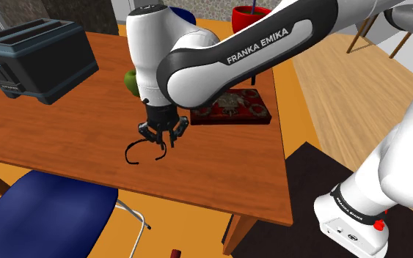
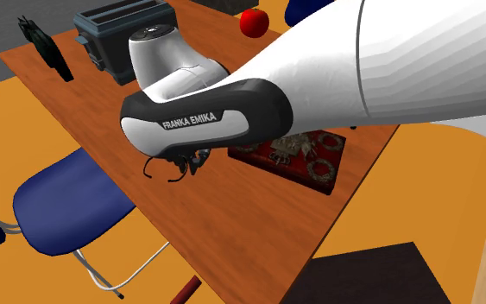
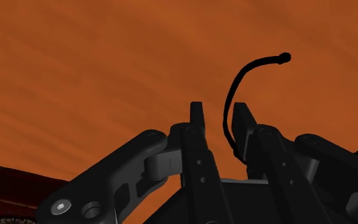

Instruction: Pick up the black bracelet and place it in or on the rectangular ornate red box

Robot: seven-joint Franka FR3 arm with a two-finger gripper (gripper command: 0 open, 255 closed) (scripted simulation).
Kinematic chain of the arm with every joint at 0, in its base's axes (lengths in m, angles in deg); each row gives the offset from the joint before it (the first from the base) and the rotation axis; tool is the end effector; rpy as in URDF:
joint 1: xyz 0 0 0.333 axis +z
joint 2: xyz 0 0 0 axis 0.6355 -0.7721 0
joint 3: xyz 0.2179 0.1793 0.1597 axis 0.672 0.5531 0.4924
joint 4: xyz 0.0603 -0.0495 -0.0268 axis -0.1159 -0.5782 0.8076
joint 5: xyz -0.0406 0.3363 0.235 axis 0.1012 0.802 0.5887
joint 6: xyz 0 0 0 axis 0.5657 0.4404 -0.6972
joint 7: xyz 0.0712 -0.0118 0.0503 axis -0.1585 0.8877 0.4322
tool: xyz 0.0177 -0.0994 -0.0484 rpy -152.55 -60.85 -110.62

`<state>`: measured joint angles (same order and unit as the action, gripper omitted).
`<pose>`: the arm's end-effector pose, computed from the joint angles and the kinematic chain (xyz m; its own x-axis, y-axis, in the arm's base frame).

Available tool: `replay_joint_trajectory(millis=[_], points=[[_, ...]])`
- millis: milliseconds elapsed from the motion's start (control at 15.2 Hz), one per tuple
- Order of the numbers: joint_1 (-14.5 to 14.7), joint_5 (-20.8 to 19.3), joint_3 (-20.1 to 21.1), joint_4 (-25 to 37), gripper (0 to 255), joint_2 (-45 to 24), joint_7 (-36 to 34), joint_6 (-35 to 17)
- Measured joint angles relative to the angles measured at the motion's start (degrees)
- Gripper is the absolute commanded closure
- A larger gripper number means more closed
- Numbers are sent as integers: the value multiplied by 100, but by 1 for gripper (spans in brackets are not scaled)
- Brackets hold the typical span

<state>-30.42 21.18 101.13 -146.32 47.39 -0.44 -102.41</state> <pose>0.4743 0.4003 0.3874 0.9355 -0.3529 -0.0190 -0.3531 -0.9355 -0.0115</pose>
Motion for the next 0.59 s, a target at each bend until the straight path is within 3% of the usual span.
replay_joint_trajectory(millis=[264, 594], points=[[13, 55, 37, 26, 255, 18, 0, -143], [-16, 168, 69, 248, 255, 161, 72, 166]])
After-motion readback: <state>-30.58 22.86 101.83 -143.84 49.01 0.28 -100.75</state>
